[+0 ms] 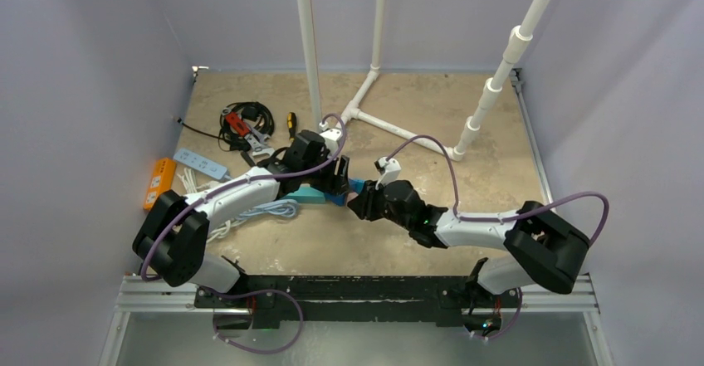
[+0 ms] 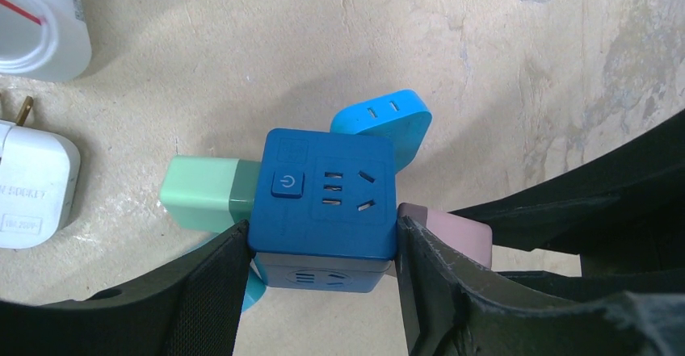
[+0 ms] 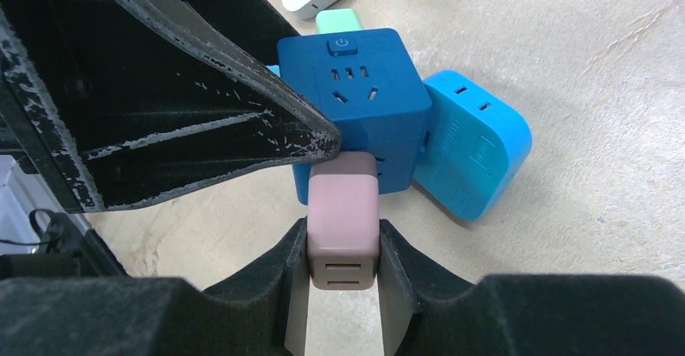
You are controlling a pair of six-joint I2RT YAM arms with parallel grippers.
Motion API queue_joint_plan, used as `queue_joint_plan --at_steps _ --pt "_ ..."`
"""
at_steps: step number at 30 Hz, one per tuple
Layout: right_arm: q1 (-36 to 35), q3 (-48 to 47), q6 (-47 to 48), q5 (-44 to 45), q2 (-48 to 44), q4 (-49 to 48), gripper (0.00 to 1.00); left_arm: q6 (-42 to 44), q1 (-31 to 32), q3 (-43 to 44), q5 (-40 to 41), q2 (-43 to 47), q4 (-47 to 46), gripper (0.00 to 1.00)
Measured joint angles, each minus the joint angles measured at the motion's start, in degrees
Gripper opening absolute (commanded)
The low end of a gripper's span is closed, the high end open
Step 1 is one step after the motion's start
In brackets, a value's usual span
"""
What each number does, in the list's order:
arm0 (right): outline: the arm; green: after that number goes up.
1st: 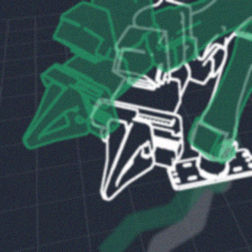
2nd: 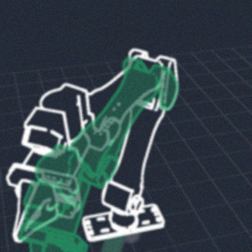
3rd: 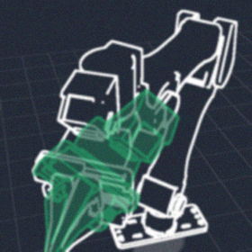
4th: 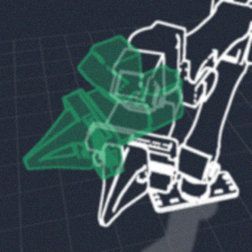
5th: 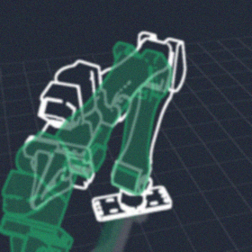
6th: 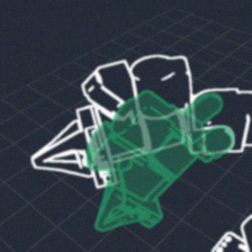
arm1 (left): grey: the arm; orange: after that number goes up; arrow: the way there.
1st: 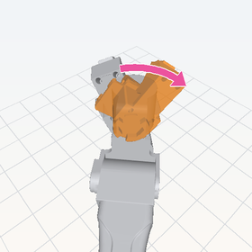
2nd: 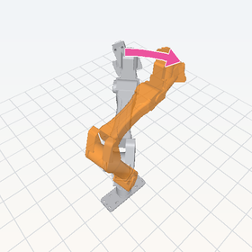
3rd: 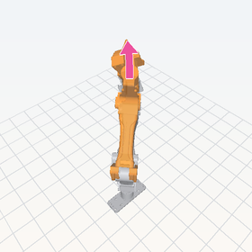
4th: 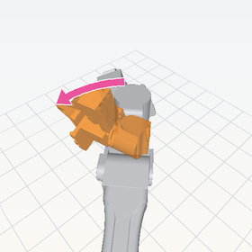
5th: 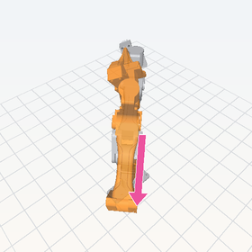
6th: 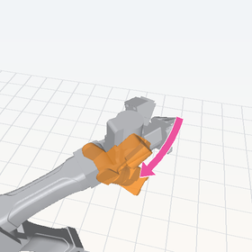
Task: Pull the plug off the socket
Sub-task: Remove the plug from the socket.
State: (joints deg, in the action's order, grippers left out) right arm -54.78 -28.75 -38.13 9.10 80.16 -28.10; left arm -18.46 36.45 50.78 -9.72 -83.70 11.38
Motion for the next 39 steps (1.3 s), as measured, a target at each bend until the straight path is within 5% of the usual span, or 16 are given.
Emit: queue_joint_plan --at_steps 15,31,39 --pt "8.1 4.1 3.5 -17.1 -0.5 -6.2 0.0 -0.5 0.6 0.0 -0.6 -0.1 0.2 0.0" --pt "0.7 -1.6 1.1 -1.1 -0.7 4.4 0.0 -1.0 0.4 0.0 0.4 -0.1 0.5 0.0" --pt "0.6 -0.4 0.6 -1.7 -4.3 6.9 0.0 -1.8 0.6 0.0 -0.7 -0.1 0.2 0.0"
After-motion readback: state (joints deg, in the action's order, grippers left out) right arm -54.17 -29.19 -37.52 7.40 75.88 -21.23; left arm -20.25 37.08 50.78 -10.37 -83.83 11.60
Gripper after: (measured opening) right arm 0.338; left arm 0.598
